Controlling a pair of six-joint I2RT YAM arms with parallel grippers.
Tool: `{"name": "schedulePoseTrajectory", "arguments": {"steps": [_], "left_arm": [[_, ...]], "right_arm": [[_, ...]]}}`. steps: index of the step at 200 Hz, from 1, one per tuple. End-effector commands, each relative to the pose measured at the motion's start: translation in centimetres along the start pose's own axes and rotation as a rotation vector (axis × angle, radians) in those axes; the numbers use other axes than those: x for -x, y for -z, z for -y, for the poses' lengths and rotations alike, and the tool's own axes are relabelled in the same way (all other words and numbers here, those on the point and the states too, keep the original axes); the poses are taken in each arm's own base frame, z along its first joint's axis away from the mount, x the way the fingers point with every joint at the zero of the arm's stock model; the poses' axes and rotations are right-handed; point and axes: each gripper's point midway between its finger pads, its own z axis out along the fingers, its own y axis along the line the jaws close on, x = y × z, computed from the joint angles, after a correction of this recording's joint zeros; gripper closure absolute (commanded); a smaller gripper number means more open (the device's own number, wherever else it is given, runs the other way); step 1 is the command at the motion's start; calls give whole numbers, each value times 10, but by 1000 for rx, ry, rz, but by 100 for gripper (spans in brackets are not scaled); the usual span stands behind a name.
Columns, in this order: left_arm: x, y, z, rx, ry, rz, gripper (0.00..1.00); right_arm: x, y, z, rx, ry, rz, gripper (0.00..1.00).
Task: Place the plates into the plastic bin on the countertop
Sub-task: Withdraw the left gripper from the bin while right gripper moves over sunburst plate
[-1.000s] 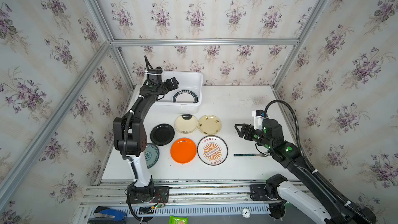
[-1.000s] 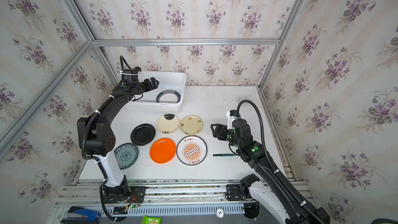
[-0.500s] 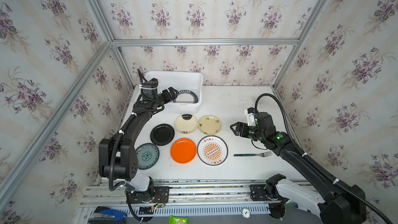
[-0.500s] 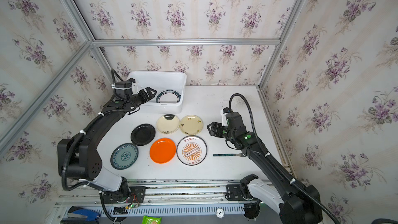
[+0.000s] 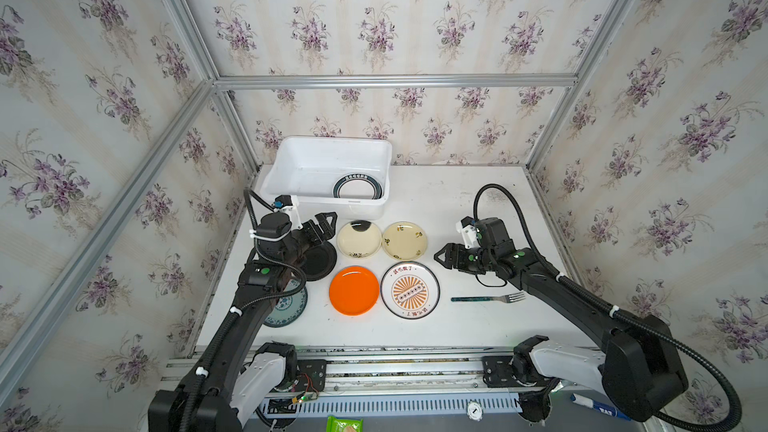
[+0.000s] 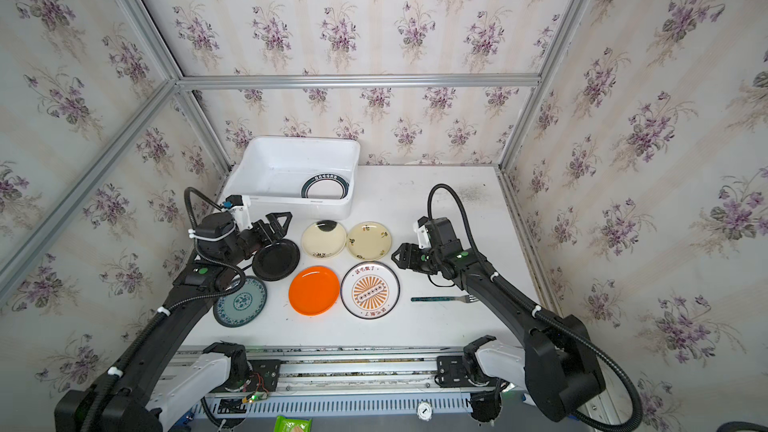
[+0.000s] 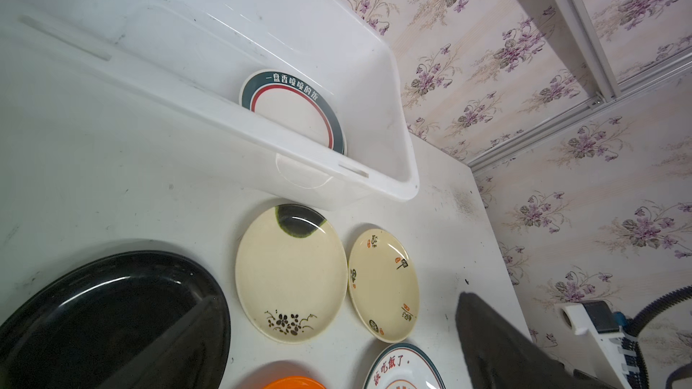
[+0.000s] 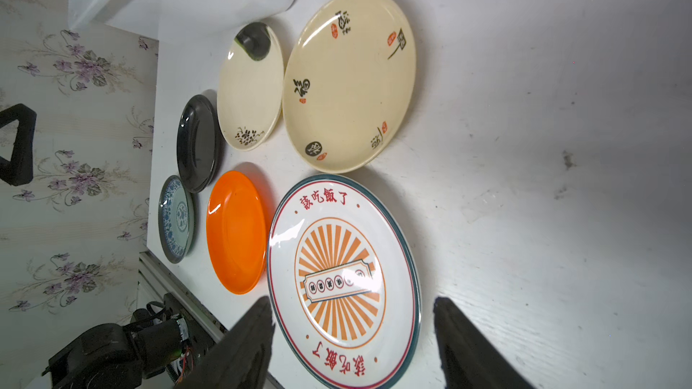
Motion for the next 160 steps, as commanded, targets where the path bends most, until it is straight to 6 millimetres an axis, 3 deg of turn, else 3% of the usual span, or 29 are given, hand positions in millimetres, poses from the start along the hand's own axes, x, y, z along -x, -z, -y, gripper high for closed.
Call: {"name": "schedulePoseTrajectory", "arguments": {"steps": [1,43,90,160], "left_arm": [[-1,6,10,-88,8,50,0],[-13,7,16,-167,20,58,0],[-25,5,41,-308,-2,-11,0],[-35,1,41,-348,11,-8,0]], "right_arm": [[6,-6,-12,74,-26,21,35],[0,-17,6,32,-67,31,37],[-10,-33,29,-6,-111,42,38],[-21,-47,36,-18,-141,19,42]]}}
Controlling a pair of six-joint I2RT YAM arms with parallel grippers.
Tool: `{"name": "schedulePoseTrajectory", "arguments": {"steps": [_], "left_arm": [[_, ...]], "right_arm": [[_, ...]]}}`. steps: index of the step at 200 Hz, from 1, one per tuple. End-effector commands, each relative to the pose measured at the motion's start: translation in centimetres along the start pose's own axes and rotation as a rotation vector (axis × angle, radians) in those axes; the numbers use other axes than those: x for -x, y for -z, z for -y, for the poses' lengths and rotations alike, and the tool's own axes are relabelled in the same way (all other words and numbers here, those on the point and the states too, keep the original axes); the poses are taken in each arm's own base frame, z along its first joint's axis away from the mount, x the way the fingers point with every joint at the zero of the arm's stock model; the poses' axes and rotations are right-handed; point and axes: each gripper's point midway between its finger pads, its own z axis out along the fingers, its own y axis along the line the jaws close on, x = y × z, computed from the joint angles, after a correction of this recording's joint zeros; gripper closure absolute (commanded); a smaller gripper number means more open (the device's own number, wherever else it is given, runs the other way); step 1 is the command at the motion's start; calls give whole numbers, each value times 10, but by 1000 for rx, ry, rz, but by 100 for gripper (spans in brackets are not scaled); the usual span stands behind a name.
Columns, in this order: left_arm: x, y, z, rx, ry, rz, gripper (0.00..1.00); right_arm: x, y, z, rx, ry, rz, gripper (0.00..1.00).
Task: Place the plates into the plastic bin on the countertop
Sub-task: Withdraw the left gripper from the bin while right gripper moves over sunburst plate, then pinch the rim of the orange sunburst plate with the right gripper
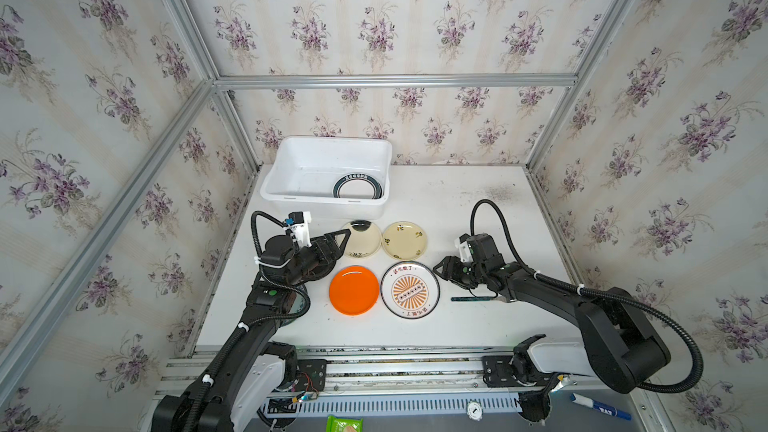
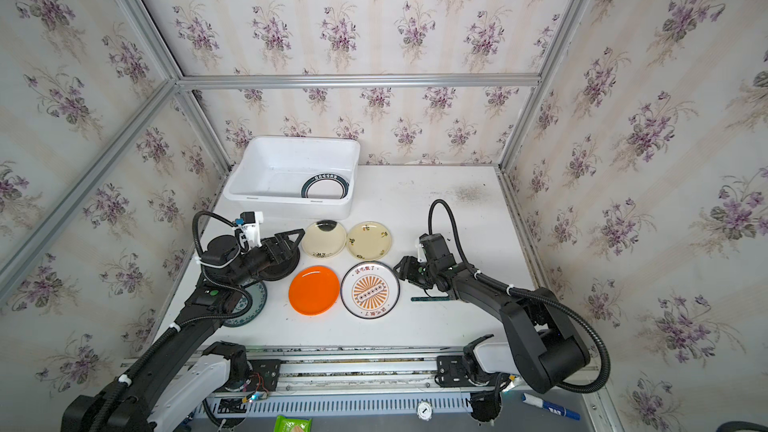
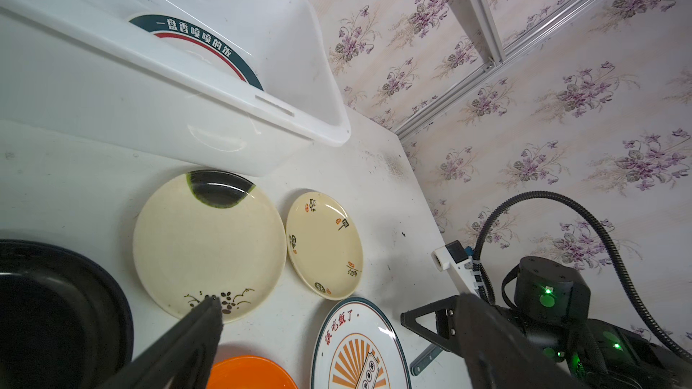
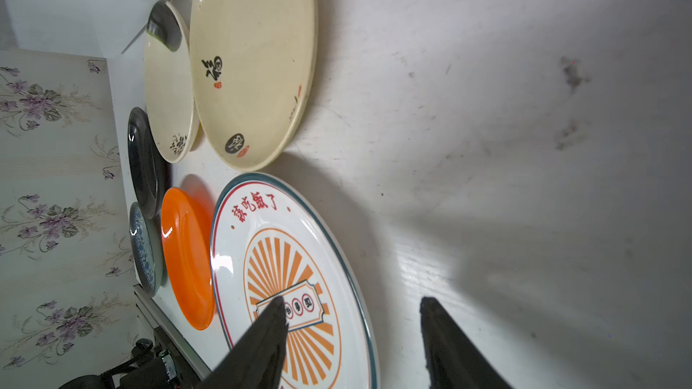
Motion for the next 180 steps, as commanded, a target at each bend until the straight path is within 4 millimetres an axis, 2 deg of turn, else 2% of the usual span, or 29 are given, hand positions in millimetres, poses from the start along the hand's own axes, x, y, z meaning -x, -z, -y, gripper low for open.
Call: {"name": "schedulePoseTrajectory", "arguments": {"steps": [1,180], "left_arm": [[6,-2,12,-67,-6,27,0],[-7,-12,-1,-71,32,24,0]], "right_arm": [[9,-2,-6,15,4,40,42],[-7,-26,2,-24,-50,-7,56]]}}
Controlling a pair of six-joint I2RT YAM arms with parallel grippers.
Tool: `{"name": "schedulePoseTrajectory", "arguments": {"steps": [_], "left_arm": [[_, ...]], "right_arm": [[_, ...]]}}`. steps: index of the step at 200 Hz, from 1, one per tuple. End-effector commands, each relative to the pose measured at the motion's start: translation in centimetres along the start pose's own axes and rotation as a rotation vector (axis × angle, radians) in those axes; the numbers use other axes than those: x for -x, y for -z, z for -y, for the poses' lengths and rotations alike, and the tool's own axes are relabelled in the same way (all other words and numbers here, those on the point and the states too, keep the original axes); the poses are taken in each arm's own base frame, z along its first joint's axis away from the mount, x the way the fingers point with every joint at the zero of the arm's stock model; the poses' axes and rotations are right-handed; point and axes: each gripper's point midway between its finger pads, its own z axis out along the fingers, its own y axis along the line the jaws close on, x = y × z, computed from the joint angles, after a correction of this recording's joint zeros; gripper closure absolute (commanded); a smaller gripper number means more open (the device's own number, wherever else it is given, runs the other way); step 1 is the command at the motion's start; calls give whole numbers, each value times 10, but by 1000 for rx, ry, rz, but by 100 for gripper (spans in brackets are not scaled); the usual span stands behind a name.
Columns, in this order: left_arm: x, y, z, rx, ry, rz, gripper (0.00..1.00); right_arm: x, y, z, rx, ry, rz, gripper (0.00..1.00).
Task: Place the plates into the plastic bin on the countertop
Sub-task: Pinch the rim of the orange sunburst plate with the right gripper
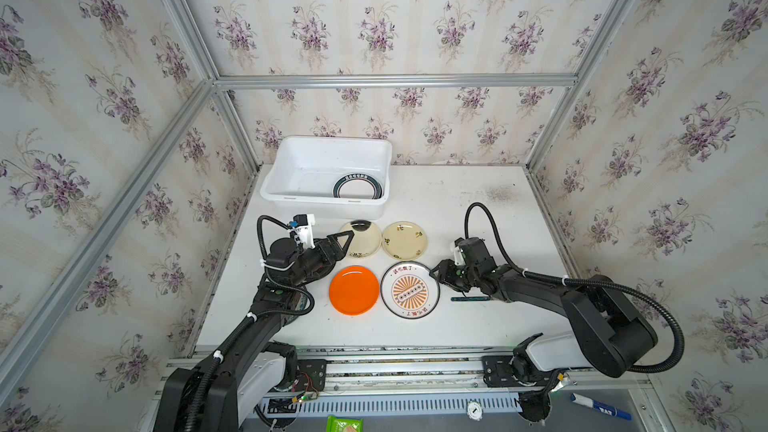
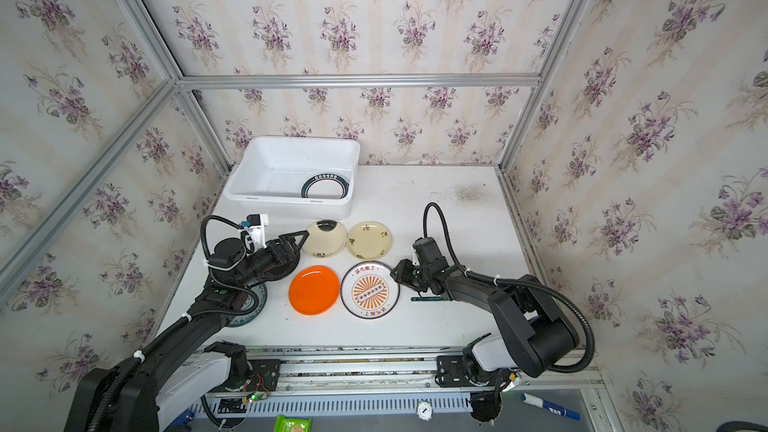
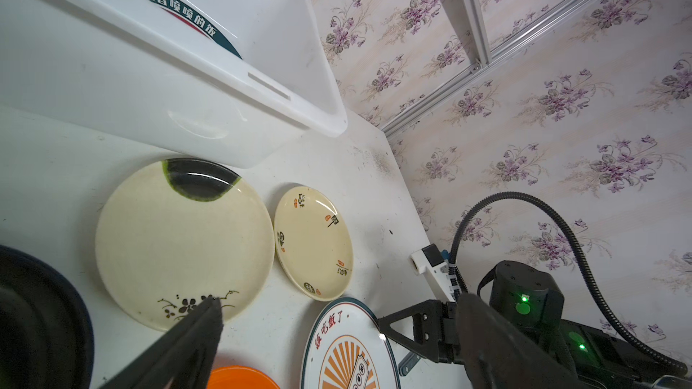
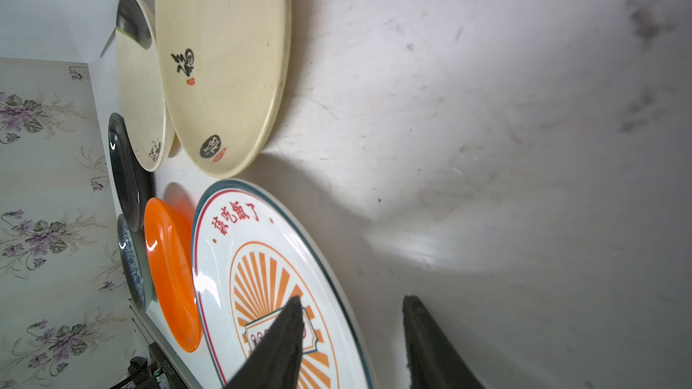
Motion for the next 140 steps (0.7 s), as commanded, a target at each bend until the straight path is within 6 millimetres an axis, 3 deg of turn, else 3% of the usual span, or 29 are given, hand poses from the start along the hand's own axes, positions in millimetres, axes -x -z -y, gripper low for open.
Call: {"name": "schedulePoseTrajectory", "arguments": {"steps": [1,91,140], "left_arm": [[6,0,6,-23,-22,30,0],[-4,0,3,-6,-52,-6,0],[-7,-3,2,3,-55,-15,0]], "right_arm": [[2,-4,-1,-4,-4,0,56],[1,-11,0,-22,-9,-26,62],[0,-14,2,-32,-15,-39,81]]}}
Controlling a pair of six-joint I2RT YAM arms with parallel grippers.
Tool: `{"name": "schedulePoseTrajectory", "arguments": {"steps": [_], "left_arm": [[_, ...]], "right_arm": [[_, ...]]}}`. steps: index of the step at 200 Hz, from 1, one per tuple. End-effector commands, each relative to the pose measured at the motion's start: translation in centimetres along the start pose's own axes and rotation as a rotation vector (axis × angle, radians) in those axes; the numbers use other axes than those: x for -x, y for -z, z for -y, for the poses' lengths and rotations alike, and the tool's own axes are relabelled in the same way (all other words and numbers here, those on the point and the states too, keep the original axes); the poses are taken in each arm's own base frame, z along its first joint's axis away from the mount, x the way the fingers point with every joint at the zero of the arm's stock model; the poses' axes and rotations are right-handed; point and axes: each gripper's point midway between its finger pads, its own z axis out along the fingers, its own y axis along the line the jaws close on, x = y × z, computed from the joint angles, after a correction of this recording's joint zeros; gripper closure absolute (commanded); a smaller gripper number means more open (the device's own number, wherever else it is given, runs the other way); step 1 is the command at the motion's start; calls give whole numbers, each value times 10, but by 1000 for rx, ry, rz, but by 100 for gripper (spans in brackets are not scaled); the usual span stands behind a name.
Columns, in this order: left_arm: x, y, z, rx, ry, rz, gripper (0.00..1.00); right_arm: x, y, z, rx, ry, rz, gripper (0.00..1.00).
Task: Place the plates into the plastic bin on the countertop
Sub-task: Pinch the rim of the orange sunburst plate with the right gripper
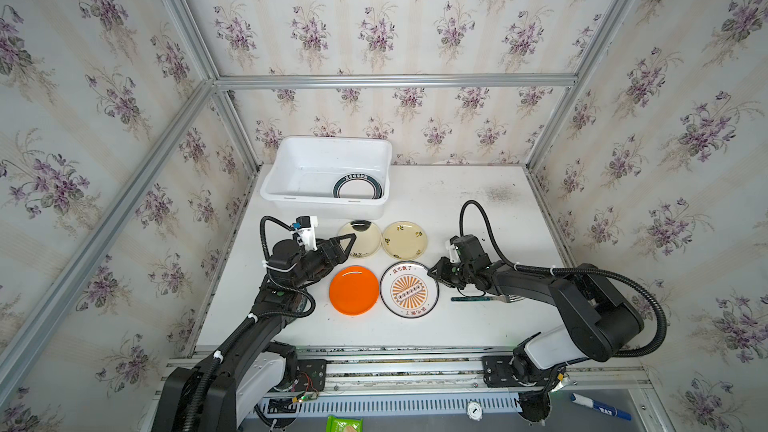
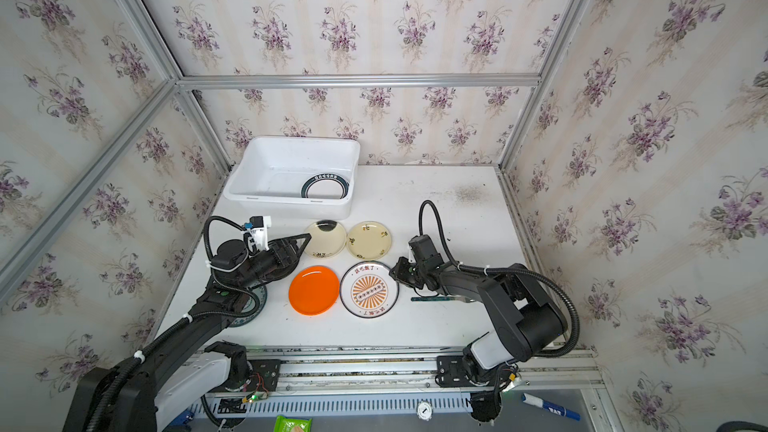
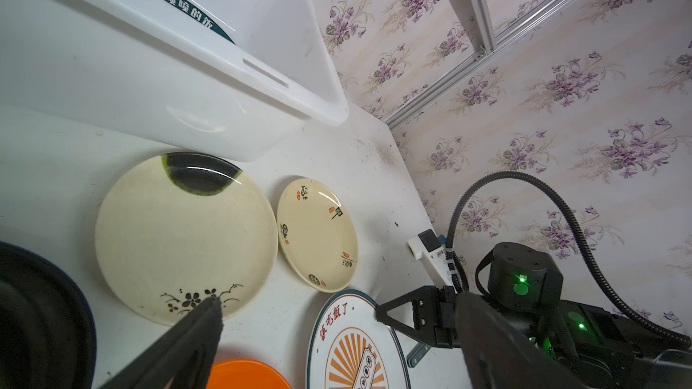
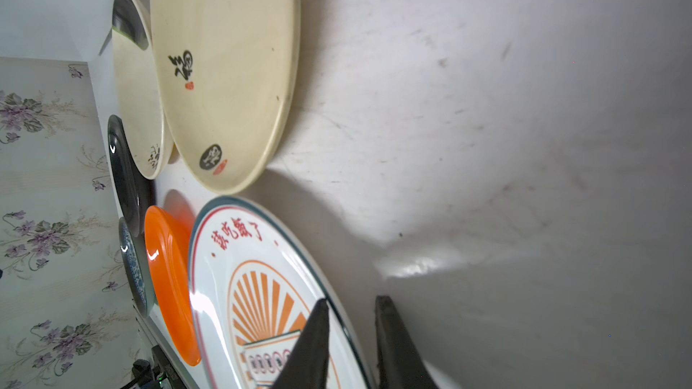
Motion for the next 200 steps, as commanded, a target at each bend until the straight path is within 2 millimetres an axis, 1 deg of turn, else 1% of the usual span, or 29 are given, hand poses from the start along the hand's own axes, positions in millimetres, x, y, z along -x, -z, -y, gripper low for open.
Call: {"name": "schedulePoseTrajectory", "arguments": {"steps": [1,14,37,53,76,89,134,165,190,200], "left_arm": [[4,-1,3,-4,-23,9,0],[3,-1,2,-1,-22,8,0],[3,-1,1,8,-20,9,0],[2,-1,0,12,-20,7,0],[2,0,0,14,-20,6,0],[3,0,0,16,-20,7,0],[1,0,-1,19,-22,4,0],[-1,0,4,-4,-32,-2,0],[-1,0,4,-2,-29,0,0],[0,0,5,-3,-30,1,0]], "right_arm": [[-2,-1,6,-34,-9,-12,81],[-2,-1,6,-35,-7,-11,85],[-3,2,8,-54,6,-17,86],[-2,5,7,-59,20,-16,90],[0,9,4,-60,33,-6,90],[1,11,4,-61,36,-1,93],[1,19,6,-84,44,15,95],[6,27,4,-97,67,40,95],[9,33,2,-112,80,56,100],[11,36,1,-115,86,64,100]]}}
